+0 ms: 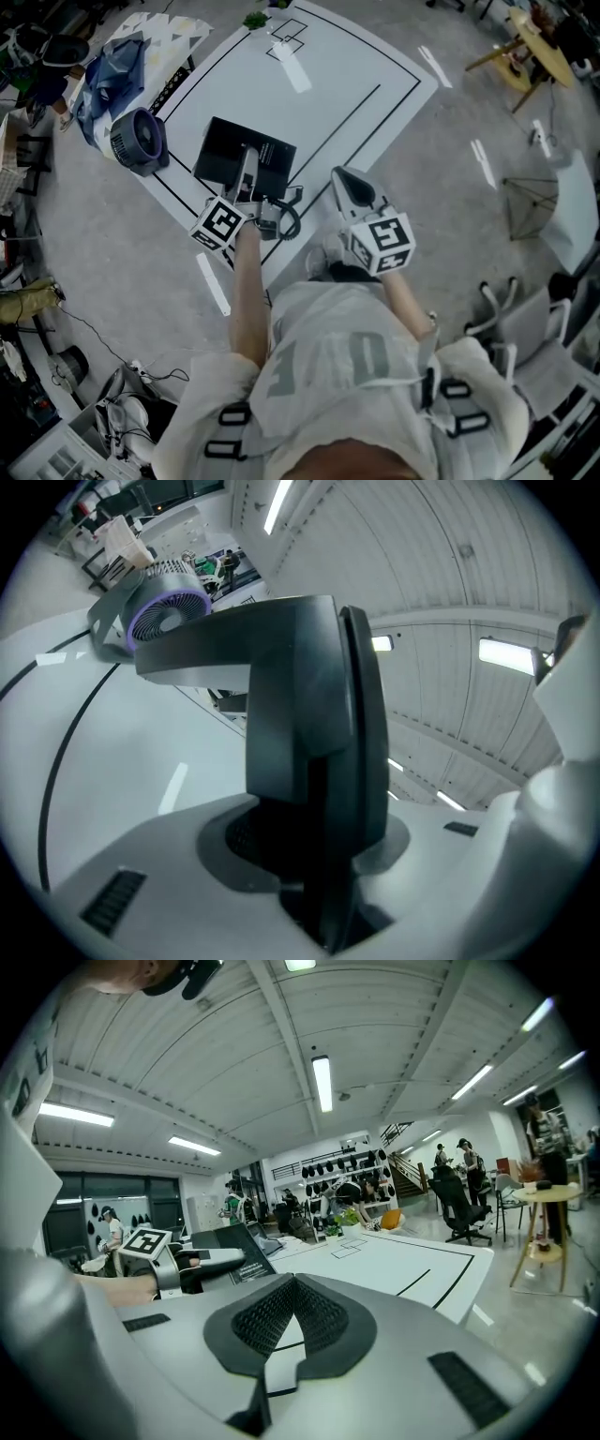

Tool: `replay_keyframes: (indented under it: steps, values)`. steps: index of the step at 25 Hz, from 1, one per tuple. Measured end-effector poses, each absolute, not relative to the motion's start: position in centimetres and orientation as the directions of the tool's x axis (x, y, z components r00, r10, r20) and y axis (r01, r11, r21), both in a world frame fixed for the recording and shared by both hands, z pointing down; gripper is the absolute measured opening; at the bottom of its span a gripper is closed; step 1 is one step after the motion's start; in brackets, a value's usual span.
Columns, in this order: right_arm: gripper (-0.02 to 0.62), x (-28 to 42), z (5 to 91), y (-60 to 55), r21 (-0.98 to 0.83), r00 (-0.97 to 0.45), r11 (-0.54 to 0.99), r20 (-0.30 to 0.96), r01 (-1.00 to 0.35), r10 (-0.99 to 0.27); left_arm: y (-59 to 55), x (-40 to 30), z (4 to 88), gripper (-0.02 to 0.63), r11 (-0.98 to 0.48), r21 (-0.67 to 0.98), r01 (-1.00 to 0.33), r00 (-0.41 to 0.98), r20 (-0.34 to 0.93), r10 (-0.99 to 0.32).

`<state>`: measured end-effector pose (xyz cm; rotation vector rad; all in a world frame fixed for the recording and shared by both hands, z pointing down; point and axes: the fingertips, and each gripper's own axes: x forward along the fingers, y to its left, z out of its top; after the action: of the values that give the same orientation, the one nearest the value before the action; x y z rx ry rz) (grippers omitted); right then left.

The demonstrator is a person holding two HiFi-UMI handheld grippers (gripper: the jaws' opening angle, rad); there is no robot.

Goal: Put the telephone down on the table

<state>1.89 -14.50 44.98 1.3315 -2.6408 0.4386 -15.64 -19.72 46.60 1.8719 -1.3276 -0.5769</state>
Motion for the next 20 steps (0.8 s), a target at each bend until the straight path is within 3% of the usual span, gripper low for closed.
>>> replay_keyframes:
  steps: [20]
  values:
    - [0.008, 1.9, 46.5, -13.6, -0.192, -0.604, 0.575, 0.317, -0.796, -0.731, -19.8, -15.2, 53.0, 0.150, -0.038, 0.871, -0.489, 0.377, 0.172, -0.910]
